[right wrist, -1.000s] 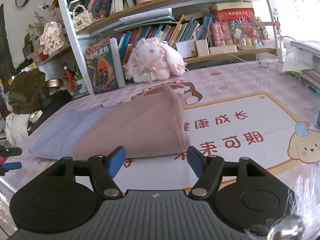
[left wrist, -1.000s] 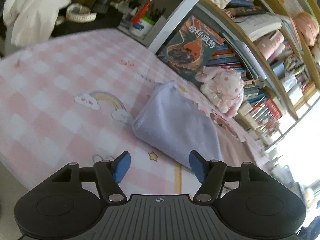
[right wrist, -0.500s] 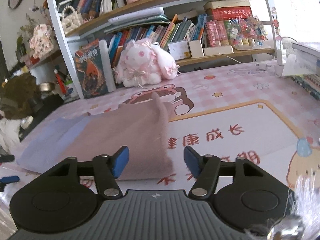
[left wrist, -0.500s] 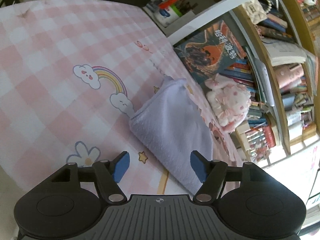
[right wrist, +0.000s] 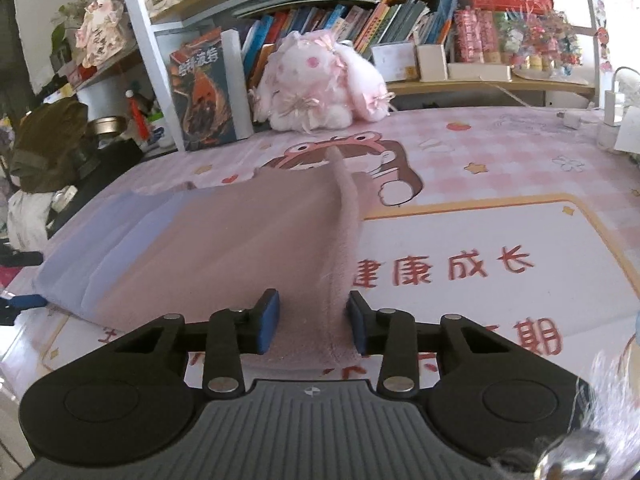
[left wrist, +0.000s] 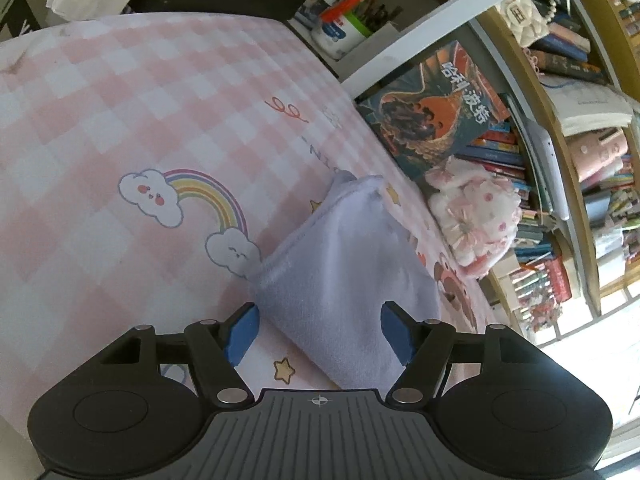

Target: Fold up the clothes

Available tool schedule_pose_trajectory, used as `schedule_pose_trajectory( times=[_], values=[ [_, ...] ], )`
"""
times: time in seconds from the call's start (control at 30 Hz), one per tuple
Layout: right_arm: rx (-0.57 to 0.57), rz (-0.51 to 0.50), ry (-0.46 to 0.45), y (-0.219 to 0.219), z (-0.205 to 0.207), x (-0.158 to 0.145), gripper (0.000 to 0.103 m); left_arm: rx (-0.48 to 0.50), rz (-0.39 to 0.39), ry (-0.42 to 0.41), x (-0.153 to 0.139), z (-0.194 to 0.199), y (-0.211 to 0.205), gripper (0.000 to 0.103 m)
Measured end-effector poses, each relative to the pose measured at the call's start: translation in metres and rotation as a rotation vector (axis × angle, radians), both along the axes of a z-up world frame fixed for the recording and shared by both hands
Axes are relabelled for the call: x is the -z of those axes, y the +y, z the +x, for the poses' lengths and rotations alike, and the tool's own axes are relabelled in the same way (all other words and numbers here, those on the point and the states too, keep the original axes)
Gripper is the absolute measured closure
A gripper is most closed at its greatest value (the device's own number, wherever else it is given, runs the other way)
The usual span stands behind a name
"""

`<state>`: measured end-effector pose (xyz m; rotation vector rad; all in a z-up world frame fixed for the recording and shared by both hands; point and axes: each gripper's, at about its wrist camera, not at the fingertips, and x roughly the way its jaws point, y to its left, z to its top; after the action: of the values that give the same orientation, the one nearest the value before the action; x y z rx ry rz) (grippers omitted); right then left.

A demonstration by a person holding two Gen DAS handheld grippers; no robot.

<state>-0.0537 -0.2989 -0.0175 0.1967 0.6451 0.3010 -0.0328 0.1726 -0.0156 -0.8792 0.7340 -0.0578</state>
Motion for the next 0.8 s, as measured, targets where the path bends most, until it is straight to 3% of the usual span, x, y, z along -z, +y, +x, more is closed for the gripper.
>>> schedule_pose_trajectory(
  times=[0.27, 0.57, 0.6, 0.67, 0.8],
  values=[
    [-0.101, 0.015, -0.007, 0.03, -0.018, 0.001, 0.069, -0.07, 0.029, 0.004, -0.002, 0.01, 0.015, 0.034],
    [-0.15, 0.023, -0.007, 0.056, -0.029, 0.0, 0.069, -0.064, 0.039, -0.004, 0.004, 0.052, 0.021, 0.039],
    [-0.161, 0.027, -0.007, 0.058, -0.031, 0.0, 0.069, -0.063, 0.04, -0.005, 0.004, 0.056, 0.021, 0.047],
    [-0.175, 0.023, -0.01, 0.063, -0.032, 0.001, 0.069, -0.062, 0.042, -0.007, 0.006, 0.066, 0.022, 0.077],
    [-0.184, 0.016, -0.013, 0.068, -0.033, 0.002, 0.068, -0.08, 0.023, -0.043, 0.005, 0.067, 0.022, 0.089]
  ],
)
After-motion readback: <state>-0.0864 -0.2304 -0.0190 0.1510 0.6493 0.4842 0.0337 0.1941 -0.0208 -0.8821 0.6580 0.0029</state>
